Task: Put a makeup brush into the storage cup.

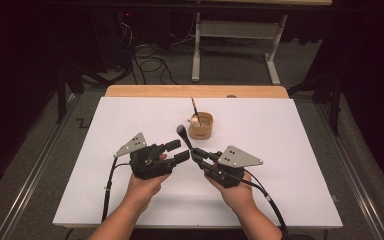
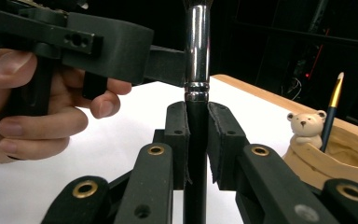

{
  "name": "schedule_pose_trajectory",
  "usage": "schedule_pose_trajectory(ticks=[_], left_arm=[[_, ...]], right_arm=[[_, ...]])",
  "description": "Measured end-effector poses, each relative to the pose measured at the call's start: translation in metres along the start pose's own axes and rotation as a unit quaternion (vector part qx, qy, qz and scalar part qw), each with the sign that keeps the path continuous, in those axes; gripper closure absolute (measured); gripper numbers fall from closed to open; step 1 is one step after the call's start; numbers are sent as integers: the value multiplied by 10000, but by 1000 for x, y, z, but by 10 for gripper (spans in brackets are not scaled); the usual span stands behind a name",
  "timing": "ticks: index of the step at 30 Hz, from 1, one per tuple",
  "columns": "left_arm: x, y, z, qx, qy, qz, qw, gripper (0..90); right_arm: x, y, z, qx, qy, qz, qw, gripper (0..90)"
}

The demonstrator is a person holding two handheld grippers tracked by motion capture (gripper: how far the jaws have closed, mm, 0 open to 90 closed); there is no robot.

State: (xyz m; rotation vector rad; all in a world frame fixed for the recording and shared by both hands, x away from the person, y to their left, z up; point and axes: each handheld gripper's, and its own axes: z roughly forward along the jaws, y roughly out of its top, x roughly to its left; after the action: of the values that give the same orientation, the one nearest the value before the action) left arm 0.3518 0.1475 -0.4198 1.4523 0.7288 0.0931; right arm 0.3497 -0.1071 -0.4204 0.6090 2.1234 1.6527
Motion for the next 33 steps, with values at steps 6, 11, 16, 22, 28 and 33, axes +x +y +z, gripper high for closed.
schedule_pose_trajectory(ticks=[6, 11, 16, 22, 28, 33], left_arm=[[2, -2, 1, -5, -93, -131, 9999, 465], [3, -3, 2, -18, -126, -171, 9998, 502], [4, -3, 1, -22, -94, -178, 9998, 517], [5, -3, 2, -35, -126, -201, 9997, 544], [6, -3, 2, -43, -141, -236, 9996, 561], [6, -3, 2, -41, -154, -242, 9996, 576]], right_arm=[[2, -1, 1, -17, 69, 1, 10000, 805], [4, 0, 1, -58, 116, -83, 9999, 805], [5, 0, 2, -55, 123, -49, 9999, 805], [6, -1, 2, -38, 125, -77, 9999, 805], [5, -1, 4, -49, 167, -116, 9998, 805], [6, -1, 4, -26, 149, -92, 9998, 805]])
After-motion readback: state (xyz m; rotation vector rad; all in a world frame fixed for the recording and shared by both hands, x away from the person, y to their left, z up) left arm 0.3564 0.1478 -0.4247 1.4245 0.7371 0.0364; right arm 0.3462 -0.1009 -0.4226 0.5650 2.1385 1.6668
